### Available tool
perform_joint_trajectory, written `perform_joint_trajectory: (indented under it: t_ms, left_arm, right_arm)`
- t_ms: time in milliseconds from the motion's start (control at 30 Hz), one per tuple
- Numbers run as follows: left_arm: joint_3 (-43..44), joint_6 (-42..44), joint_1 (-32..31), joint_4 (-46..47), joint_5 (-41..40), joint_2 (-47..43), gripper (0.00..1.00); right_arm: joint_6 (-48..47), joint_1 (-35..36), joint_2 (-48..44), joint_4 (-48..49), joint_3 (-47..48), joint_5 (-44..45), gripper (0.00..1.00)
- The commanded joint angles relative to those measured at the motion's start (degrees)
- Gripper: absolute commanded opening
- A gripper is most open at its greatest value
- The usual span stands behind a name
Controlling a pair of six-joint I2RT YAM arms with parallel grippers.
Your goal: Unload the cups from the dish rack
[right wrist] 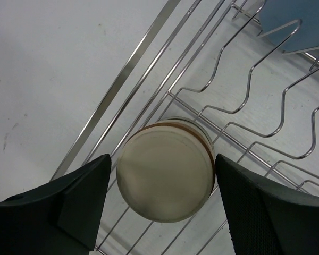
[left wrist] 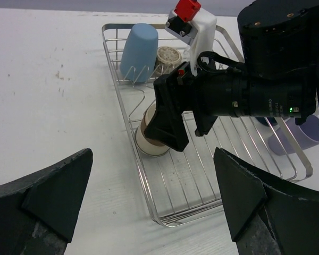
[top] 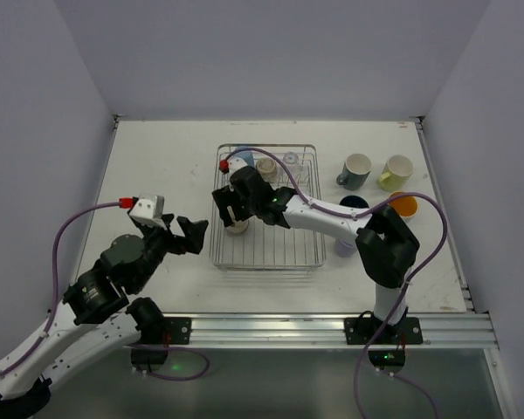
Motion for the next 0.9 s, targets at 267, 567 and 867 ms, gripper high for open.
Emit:
perform_joint_trajectory:
  t_ms: [267, 567, 867]
  left_arm:
    - [0.0, -0.2, -0.3, 5.4, 3.1, 2.1, 1.0]
    - [-1.9, -5.8, -0.3, 14.1, 13.9, 6.2, 1.0]
    - [-5.2, -13.1, -0.3, 26.4, 23.4, 10.4, 0.99]
  right_arm:
    - [4.1, 0.4, -10.4, 5.5, -4.2, 5.4, 0.4]
    - [8.9, -0.2, -29.8, 13.6, -17.5, 4.7, 0.38]
    - [21.0, -5.8, -47.5, 29.2, -32.2, -11.7, 0.35]
